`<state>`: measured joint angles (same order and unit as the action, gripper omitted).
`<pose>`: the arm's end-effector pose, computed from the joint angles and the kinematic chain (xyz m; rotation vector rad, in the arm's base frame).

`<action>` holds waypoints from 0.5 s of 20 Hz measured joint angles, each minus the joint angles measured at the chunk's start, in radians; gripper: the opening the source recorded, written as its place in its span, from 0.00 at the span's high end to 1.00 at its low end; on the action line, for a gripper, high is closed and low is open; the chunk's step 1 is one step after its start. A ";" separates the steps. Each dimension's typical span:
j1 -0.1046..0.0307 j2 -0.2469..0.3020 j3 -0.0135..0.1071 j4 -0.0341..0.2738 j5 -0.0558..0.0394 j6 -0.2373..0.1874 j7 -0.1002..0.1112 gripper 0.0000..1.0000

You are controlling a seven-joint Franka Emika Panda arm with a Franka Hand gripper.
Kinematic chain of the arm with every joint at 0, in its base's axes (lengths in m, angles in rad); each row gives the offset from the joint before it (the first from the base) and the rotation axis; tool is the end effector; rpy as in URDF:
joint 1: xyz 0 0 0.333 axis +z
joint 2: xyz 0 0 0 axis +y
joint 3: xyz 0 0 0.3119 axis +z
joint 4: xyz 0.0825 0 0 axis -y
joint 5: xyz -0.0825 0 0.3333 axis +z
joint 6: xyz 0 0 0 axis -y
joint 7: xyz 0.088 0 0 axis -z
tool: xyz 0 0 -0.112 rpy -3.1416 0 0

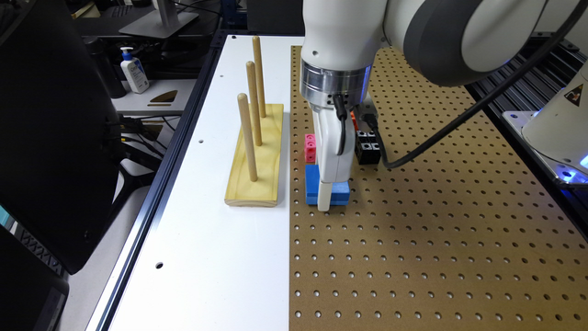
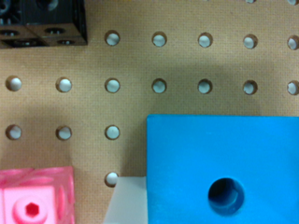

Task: Pick up blue block.

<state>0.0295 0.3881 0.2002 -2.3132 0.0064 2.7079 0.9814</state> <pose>0.4873 0.1153 0.2165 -2.8430 1.1563 0.0505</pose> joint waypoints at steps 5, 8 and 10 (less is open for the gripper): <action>0.000 -0.029 0.000 0.000 0.0000 -0.020 0.000 1.00; 0.000 -0.076 0.000 -0.001 0.0000 -0.065 0.000 1.00; 0.000 -0.097 0.001 -0.004 0.0000 -0.085 0.000 1.00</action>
<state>0.0297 0.2912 0.2010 -2.3167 0.0064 2.6224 0.9816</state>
